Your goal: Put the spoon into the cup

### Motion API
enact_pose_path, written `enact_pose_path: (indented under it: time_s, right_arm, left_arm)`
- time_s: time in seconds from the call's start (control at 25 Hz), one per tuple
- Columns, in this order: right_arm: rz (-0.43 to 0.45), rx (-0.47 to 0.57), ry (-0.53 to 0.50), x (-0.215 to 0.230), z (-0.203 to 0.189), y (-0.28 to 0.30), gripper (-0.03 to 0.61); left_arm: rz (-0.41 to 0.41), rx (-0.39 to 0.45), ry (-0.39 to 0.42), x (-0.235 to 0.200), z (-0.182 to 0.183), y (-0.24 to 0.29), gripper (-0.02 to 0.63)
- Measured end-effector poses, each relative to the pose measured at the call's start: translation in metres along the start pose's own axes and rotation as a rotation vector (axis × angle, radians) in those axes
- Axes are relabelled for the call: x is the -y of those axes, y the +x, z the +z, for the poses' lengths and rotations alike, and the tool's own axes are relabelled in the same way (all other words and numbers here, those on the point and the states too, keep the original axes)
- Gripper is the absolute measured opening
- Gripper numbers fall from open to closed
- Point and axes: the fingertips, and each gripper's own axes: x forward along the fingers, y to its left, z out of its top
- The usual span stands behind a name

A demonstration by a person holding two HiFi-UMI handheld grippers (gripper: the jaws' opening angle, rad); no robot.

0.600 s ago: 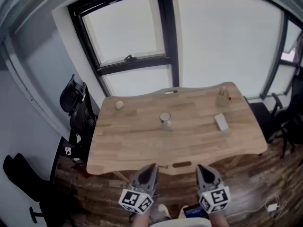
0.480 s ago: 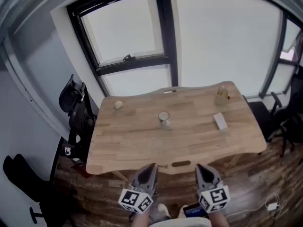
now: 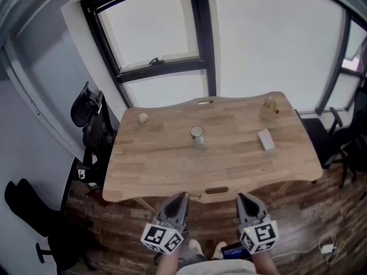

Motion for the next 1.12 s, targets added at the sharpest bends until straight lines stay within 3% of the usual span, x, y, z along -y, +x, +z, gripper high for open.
enact_pose_path:
  time_s: [0.6, 1.12]
  right_arm:
    - [0.008, 0.008, 0.011, 0.028, 0.003, 0.016, -0.003]
    - [-0.043, -0.031, -0.006, 0.082, 0.012, 0.118, -0.003]
  left_arm:
    - [0.038, 0.006, 0.006, -0.008, 0.003, 0.017, 0.002]
    - [0.020, 0.014, -0.042, -0.086, 0.008, 0.125, 0.002]
